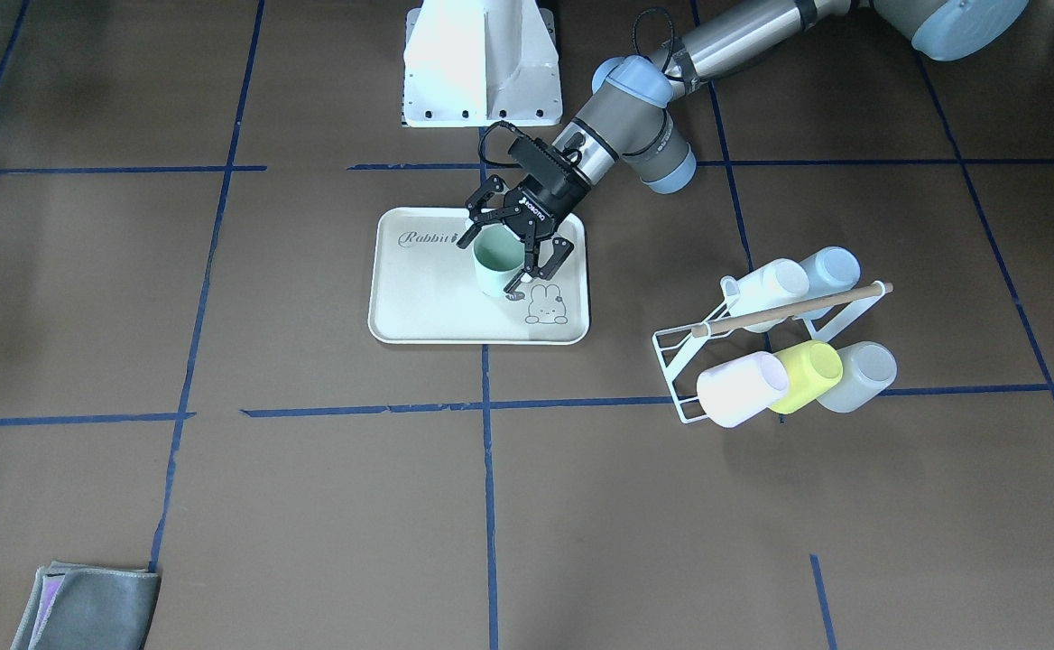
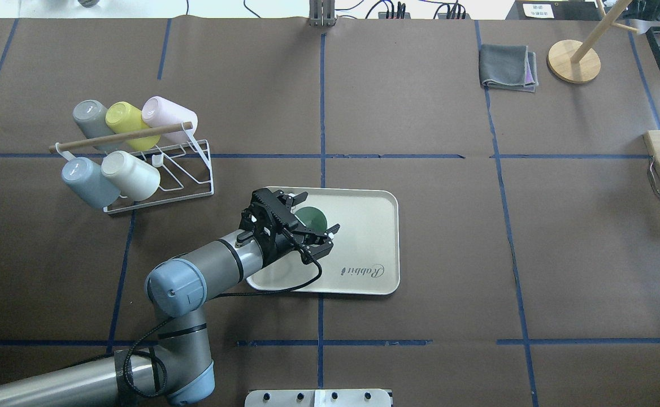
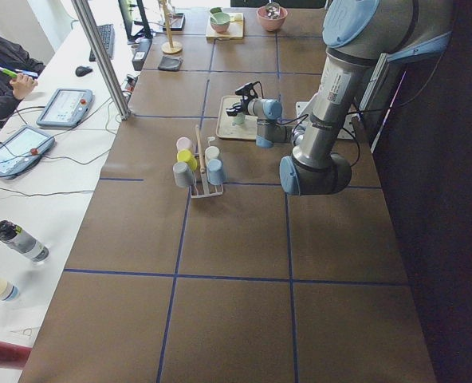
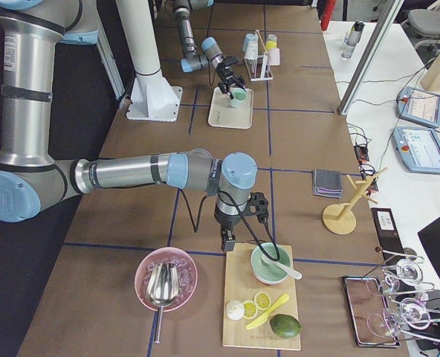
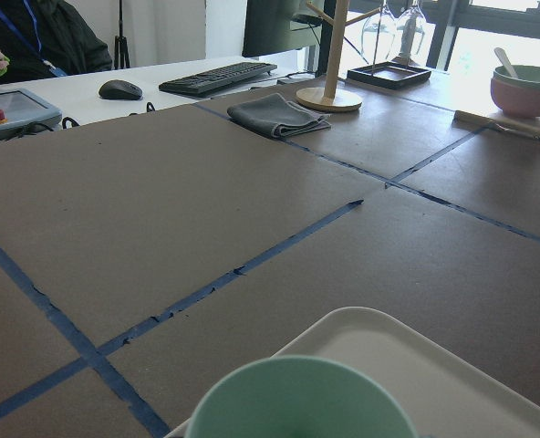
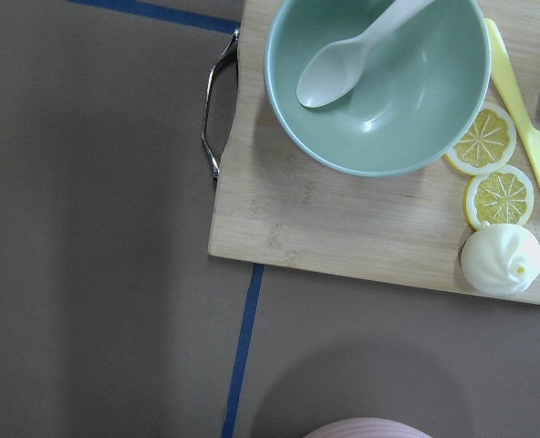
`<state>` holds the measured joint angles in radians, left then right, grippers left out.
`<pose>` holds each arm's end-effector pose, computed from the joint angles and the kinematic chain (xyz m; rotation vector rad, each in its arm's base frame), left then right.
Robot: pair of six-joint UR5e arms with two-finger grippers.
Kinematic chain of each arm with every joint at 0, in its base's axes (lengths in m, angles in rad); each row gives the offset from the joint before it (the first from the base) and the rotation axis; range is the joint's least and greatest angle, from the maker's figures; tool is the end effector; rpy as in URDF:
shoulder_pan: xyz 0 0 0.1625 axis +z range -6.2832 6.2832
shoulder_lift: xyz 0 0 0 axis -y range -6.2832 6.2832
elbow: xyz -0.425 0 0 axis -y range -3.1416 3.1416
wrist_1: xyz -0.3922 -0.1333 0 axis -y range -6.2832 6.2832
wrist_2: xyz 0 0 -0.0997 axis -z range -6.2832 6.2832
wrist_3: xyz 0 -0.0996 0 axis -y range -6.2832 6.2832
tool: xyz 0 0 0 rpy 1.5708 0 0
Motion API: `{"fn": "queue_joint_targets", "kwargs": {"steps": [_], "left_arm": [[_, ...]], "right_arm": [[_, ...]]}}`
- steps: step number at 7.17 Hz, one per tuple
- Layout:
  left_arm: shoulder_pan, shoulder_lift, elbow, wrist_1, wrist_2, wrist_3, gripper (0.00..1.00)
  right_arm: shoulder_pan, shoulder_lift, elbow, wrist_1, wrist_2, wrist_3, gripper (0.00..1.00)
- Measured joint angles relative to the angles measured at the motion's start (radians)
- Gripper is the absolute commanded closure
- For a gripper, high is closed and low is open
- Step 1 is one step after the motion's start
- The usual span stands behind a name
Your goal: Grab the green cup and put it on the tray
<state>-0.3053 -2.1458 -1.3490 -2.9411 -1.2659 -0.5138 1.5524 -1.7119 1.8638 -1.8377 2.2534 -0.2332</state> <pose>0.5975 -0.3594 0.2705 1.2522 1.1868 0.2942 0.0628 -0.4193 0.6121 -0.0368 -0.6909 -0.2023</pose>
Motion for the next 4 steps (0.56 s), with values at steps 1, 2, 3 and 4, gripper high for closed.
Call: {"fn": "queue_joint_targets", "kwargs": {"steps": [1, 2, 3, 4], "left_arm": [[0.000, 0.000, -0.002, -0.001, -0.002, 0.000, 0.00], [-0.002, 0.001, -0.008, -0.001, -0.005, 0.001, 0.00], [-0.005, 0.002, -0.021, 0.000, -0.009, 0.000, 0.00], [-0.009, 0.009, -0.046, 0.005, -0.011, 0.000, 0.00]], "right_arm": [[0.000, 0.000, 0.000, 0.000, 0.000, 0.000, 0.00], [0.000, 0.000, 0.000, 0.000, 0.000, 0.000, 0.00], [0.000, 0.000, 0.001, 0.000, 0.000, 0.001, 0.00], [0.000, 0.002, 0.001, 0.000, 0.000, 0.001, 0.00]]}}
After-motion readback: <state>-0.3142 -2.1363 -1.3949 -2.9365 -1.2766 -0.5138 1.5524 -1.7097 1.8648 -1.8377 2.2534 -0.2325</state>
